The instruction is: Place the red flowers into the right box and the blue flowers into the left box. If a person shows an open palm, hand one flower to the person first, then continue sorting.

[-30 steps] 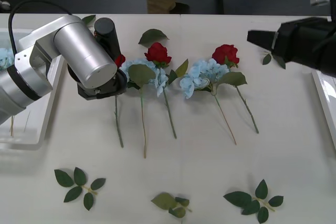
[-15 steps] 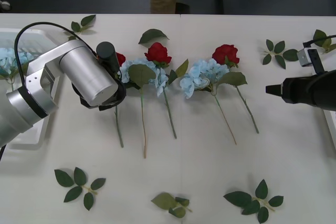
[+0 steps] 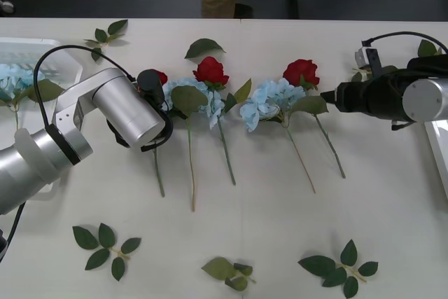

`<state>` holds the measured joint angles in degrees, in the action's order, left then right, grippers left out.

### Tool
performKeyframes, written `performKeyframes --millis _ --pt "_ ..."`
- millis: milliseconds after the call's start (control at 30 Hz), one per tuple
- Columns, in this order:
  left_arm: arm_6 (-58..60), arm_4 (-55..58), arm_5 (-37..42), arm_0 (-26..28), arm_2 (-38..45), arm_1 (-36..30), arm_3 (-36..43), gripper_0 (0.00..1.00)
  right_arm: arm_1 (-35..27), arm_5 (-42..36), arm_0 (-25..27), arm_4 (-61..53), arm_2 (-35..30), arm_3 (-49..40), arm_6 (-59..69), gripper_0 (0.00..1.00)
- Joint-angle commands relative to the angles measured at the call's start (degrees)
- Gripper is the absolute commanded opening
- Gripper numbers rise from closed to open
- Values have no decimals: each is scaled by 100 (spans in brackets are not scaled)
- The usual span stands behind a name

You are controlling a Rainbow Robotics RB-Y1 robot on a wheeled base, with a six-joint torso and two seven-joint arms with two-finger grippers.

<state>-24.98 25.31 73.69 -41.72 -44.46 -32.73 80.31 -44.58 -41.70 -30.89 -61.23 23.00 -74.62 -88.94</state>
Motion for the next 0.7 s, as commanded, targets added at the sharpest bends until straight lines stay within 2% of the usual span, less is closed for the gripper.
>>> performKeyframes --millis 33,167,200,233,267,367,400,467,533,567,633,700 --pt "169 -193 -206 68 -292 74 -77 100 380 65 -356 190 99 150 -387 97" --pt "169 -193 -206 76 -292 65 -77 100 415 65 -541 480 539 202 -370 92" --pt "169 -193 -206 76 -292 65 -77 96 424 65 -558 551 609 202 -361 91" --pt "178 -193 -206 68 -300 65 -77 57 424 65 -594 709 741 202 -334 90" --pt "169 -193 -215 68 -292 65 -77 25 424 65 -602 770 794 202 -326 90" --pt "169 -193 -267 76 -300 65 -77 7 442 65 -602 894 881 202 -326 87" --pt "169 -193 -267 76 -300 65 -77 5 442 65 -602 911 899 202 -317 83" --pt "169 -185 -276 76 -292 65 -77 2 433 57 -602 946 899 202 -326 69" --pt "178 -176 -320 76 -292 65 -77 0 433 22 -602 999 899 211 -326 38" --pt "186 -176 -320 76 -300 74 -77 0 433 22 -602 1008 899 211 -326 30" --pt "204 -158 -347 76 -292 65 -77 0 442 30 -602 1034 899 211 -317 0" --pt "204 -149 -364 76 -292 65 -77 0 433 39 -602 1043 899 211 -326 0"
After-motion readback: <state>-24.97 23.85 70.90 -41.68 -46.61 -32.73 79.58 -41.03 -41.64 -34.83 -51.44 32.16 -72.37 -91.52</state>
